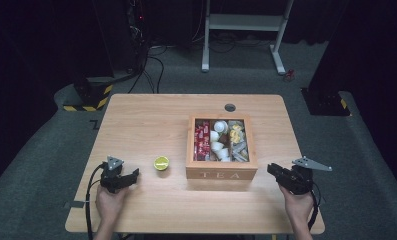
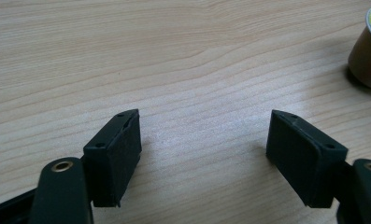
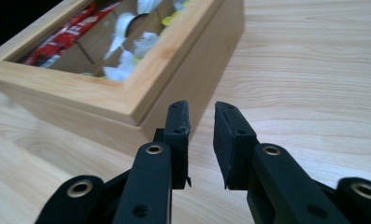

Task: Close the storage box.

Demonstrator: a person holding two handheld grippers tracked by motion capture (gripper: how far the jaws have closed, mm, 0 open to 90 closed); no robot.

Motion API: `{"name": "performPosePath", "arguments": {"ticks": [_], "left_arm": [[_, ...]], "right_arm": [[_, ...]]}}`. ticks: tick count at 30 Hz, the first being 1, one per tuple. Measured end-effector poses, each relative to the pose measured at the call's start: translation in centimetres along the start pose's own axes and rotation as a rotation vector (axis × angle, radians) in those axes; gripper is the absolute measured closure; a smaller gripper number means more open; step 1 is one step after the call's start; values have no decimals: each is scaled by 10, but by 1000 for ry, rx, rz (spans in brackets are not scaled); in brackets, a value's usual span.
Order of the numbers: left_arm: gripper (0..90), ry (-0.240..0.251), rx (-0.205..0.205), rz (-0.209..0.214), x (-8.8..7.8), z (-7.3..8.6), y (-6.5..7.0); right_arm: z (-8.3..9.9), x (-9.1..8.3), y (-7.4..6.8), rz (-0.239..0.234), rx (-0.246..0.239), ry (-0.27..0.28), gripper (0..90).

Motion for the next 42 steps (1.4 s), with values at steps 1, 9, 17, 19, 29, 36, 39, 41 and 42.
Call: {"name": "performPosePath", "arguments": {"ticks": [1,9,17,19,29,36,39,41,42], "left_arm": [[266,0,0,0,0,0,0],[266,0,-1,1,0,0,0],[266,-1,-1,1,0,0,0],[266,-1,1,1,0,0,0],[266,-1,-1,1,0,0,0],[265,0,3,-1,0,0,0],[264,-1,3,-2,0,0,0],[264,0,3,-3,0,0,0],[264,0,3,-2,0,0,0]], "right_arm": [[0,1,2,7,-2,2,744],[7,14,15,68,25,-23,713],[14,29,21,160,4,-67,653],[17,33,23,180,-8,-79,634],[26,52,26,270,-72,-137,508],[31,56,28,294,-110,-119,440],[32,57,27,291,-109,-123,425],[32,57,27,289,-110,-124,419],[32,57,27,289,-110,-125,416]]}}
Point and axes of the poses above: each handheld gripper's, and its own axes: x roughly forward along the jaws, z roughly out of its underside, y roughly to its right, the point moved 4 cm from there along x, roughly forward along the jaws, and after that the axes turned 1 degree about z, right-handed, at the moved point
